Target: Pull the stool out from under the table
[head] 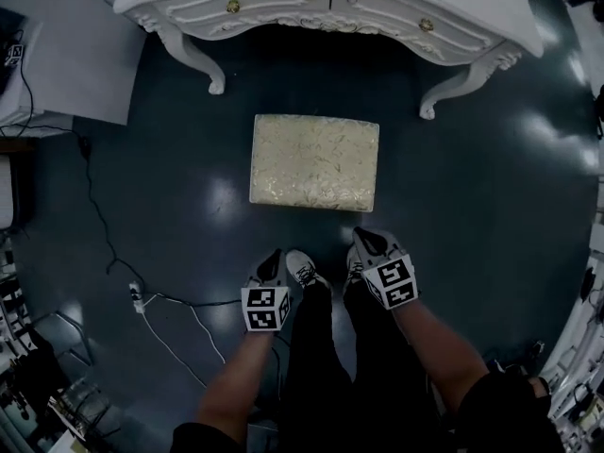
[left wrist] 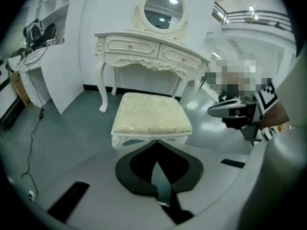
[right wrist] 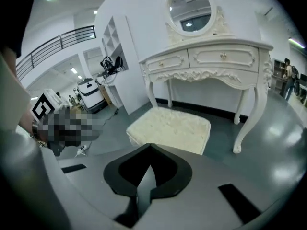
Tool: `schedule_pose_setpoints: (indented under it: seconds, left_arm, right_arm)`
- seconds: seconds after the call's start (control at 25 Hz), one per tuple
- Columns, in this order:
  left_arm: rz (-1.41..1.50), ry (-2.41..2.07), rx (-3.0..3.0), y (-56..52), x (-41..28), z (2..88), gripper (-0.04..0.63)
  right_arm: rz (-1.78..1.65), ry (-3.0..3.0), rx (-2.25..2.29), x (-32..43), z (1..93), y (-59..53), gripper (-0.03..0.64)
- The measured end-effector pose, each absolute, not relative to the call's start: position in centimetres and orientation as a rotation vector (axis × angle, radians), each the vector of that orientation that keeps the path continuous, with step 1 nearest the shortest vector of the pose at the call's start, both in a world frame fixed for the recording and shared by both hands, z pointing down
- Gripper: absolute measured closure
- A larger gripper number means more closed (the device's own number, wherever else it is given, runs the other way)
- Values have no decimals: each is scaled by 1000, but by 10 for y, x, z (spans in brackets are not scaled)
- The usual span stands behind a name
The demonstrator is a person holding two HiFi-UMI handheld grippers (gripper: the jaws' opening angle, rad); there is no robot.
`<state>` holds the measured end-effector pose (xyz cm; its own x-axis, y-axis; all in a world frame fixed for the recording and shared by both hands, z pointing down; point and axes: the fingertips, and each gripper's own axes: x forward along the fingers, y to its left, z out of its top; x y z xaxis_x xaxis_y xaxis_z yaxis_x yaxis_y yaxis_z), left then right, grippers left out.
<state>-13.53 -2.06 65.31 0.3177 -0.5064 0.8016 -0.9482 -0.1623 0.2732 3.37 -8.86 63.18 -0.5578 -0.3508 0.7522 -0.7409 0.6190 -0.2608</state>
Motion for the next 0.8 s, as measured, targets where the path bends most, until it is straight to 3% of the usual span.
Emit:
schedule_pose_setpoints:
  seconds: [0.48, 0.8]
  left_arm:
    - [467, -1226, 2025, -82, -64, 359, 588]
    - [408, -1198, 2122, -96, -42, 243, 588]
  right_arm:
    - [787, -2475, 932, 32, 351, -136, 589]
    - [755, -2609, 949, 45, 228, -143, 589]
